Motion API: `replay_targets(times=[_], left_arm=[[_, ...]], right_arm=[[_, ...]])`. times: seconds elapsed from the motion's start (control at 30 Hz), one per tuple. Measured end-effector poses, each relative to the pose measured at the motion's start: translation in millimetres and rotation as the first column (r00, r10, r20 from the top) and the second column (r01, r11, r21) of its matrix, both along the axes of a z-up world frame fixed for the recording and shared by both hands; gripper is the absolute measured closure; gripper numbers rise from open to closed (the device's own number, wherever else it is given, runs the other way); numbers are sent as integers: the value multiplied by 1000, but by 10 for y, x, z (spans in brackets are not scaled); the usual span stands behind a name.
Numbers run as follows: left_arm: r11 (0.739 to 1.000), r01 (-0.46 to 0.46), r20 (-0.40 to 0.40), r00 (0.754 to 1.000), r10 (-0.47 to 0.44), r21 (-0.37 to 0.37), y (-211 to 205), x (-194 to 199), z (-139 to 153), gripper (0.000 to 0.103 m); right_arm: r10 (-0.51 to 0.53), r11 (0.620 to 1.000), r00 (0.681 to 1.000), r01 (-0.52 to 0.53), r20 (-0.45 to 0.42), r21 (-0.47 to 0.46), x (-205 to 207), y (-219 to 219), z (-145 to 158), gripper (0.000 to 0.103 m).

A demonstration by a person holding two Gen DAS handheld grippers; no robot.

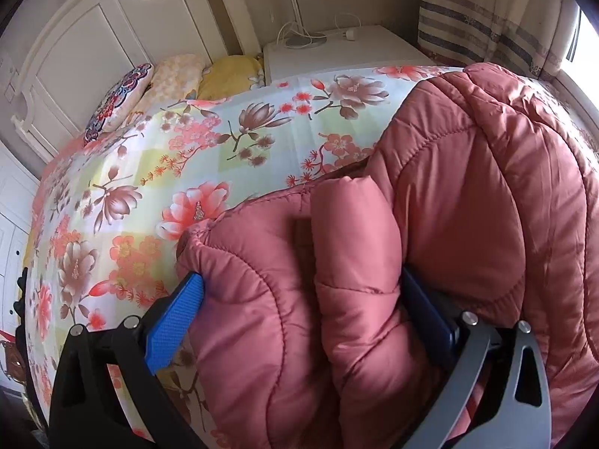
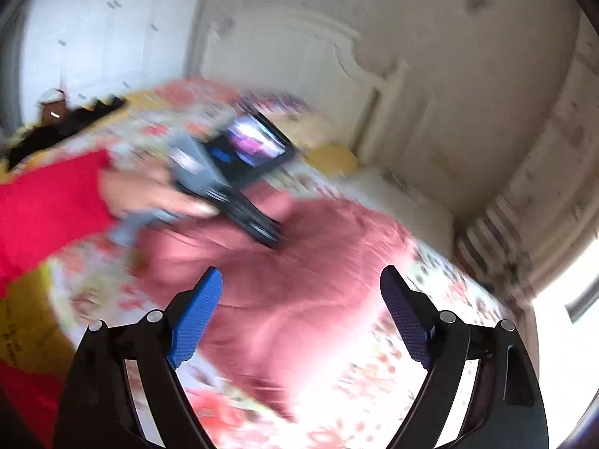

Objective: Fold large clothes

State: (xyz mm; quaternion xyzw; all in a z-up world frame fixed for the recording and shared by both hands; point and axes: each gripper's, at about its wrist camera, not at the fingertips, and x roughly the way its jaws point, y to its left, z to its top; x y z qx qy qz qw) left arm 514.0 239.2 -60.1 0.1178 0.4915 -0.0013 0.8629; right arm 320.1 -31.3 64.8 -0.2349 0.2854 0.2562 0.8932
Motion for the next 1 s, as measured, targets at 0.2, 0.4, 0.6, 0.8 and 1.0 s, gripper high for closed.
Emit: replay_targets(times=[0.2,0.4,0.6,0.8,1.0], left_arm=[[1000,18,15,1000,-18,0,4,-21,4,2],[1000,8,42,999,-8,-8,29,-75,4,2],[1000,9,43,999,-8,-14,32,-75,5,2],[1000,8,49,999,-7,-20,45,-72,7,2],[996,-75,90,993,78,-38,163,-219,368,2]], right_arm=[[-130,990,987,123,-99,-76,544,-93,-567,20],[-119,979,986,96,-121,-181,534,42,-961,23],[13,997,1000,-15,-25,-73,290,244,-376,23],[70,994,995,-77,-75,-84,348,866,-988,22],[66,996,990,-73,-125,-54,435,838,-1125,21]])
